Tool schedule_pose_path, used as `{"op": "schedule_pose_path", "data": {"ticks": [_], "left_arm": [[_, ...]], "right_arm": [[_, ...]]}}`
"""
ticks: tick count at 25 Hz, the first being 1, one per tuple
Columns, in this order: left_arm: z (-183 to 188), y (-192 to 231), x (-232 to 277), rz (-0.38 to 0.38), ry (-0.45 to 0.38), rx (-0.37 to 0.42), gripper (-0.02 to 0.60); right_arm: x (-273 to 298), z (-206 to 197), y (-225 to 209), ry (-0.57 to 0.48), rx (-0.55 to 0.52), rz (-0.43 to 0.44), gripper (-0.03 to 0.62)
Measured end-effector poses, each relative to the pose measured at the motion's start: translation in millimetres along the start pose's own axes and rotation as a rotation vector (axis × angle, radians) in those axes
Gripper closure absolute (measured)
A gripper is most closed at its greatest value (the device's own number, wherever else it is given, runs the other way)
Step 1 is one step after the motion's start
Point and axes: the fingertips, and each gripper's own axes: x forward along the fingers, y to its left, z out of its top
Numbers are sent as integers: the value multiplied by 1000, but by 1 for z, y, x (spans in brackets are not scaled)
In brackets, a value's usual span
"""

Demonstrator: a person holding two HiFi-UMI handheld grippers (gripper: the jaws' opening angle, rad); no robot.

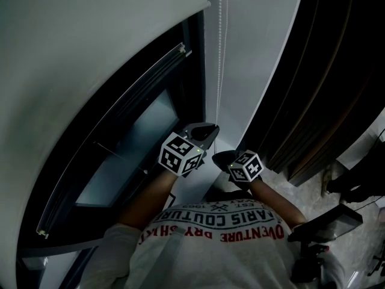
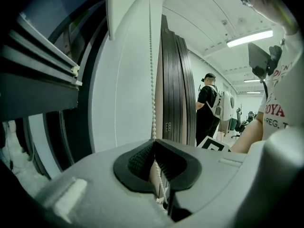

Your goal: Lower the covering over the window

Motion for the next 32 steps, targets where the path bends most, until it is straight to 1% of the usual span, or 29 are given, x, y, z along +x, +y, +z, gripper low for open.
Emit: {"op": "schedule_pose_path", "data": {"ticks": [4,7,8,10,15,17,19,21,24,27,29,32], "left_arm": [[-17,4,1,8,12,-34,574],[-20,8,1,17,3,-44,574],[-21,8,0,18,2,-44,574],[-22,9,1,17,3,-38,574],[-25,9,2,11,9,-32,574],[-26,10,2,13,10,-32,574],[-26,12,1,16,9,-32,575],[-25,12,1,17,8,-33,575],[-25,7,-1,18,13,-32,575],[-25,2,-2,20,18,-26,575],[-24,0,-3,23,19,-22,575],[-23,-2,-2,20,17,-22,575]], "right_arm": [[4,-19,0,49,-17,4,582],[2,-22,0,52,-27,-9,579],[-1,-20,0,50,-29,-12,569],[-7,-11,-4,39,-41,-13,517],[-34,27,-18,-4,-113,-38,471],[-50,50,-22,-29,-146,-54,467],[-68,84,-21,-85,-187,-70,467],[-88,126,-13,-178,-219,-71,469],[-119,189,7,-350,-232,-41,480],[-139,239,23,-481,-244,-20,480],[-144,262,31,-525,-261,-10,480],[-141,281,42,-533,-314,-13,482]]}}
